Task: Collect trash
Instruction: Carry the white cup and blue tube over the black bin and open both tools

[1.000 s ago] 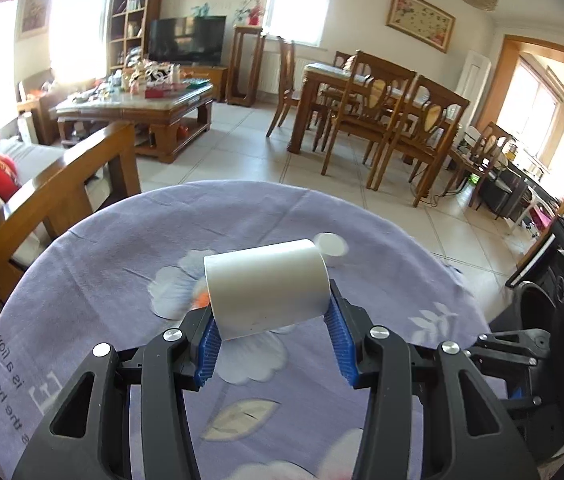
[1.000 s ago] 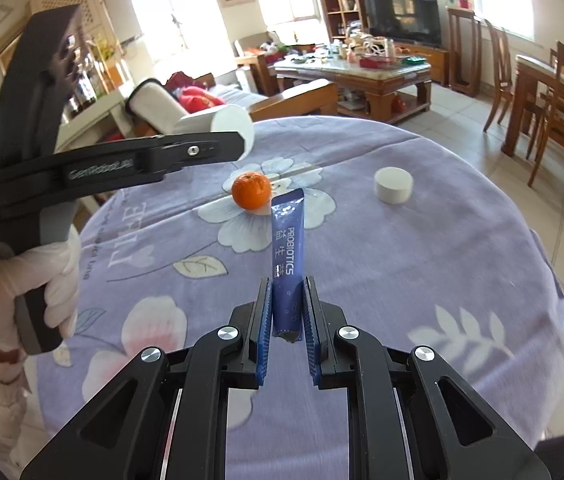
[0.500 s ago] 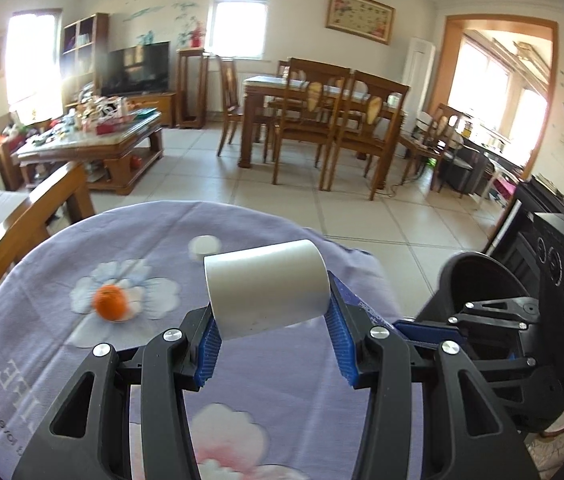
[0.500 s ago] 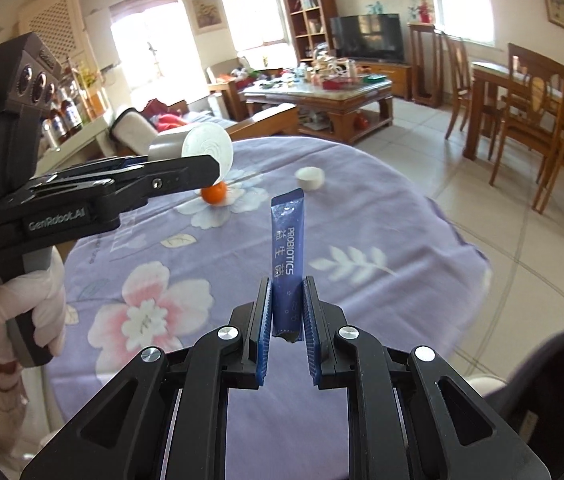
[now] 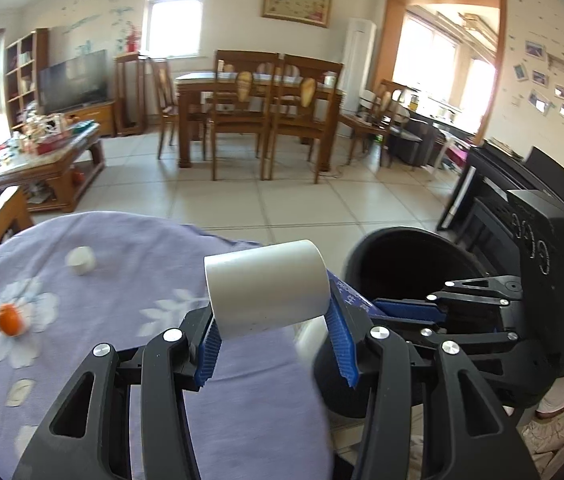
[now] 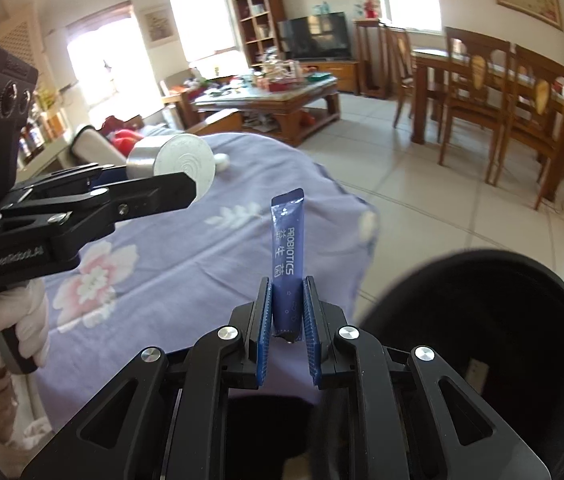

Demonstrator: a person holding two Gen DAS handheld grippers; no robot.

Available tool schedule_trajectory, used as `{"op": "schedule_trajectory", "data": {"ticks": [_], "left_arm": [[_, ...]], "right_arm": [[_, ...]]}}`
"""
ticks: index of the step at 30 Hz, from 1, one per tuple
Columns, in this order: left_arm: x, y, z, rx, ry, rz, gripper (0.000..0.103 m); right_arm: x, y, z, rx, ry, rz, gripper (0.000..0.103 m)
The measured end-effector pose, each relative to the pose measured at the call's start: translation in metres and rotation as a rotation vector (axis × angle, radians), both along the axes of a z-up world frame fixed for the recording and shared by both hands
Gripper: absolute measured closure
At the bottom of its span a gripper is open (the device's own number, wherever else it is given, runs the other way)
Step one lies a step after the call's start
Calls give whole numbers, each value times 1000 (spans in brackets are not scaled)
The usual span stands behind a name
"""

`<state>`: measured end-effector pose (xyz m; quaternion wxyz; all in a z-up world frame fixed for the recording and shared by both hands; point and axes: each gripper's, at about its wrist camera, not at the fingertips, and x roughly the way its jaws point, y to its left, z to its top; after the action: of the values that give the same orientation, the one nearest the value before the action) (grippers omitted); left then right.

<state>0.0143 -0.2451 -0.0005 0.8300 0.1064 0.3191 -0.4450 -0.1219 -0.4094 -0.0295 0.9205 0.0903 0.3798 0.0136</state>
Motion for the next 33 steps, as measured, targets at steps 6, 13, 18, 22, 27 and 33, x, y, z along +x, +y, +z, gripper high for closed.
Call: {"op": "schedule_trajectory", "data": {"ticks": [6, 13, 18, 22, 27, 33], "left_arm": [[-26, -45, -17, 14, 26, -101, 56], [-56, -94, -36, 49, 46, -208, 56], [-67, -114, -49, 73, 60, -249, 56], [-74, -127, -58, 97, 69, -268, 56], [-79, -137, -66, 120, 79, -283, 56], [-81, -146, -75, 145, 90, -297, 56]], "right_arm": [[-33, -44, -18, 5, 34, -85, 87], [-68, -95, -36, 30, 50, -191, 87], [-89, -126, -50, 47, 56, -249, 87], [-101, -143, -61, 60, 64, -280, 87], [-111, -157, -71, 74, 72, -309, 87], [-112, -159, -72, 87, 72, -327, 87]]}}
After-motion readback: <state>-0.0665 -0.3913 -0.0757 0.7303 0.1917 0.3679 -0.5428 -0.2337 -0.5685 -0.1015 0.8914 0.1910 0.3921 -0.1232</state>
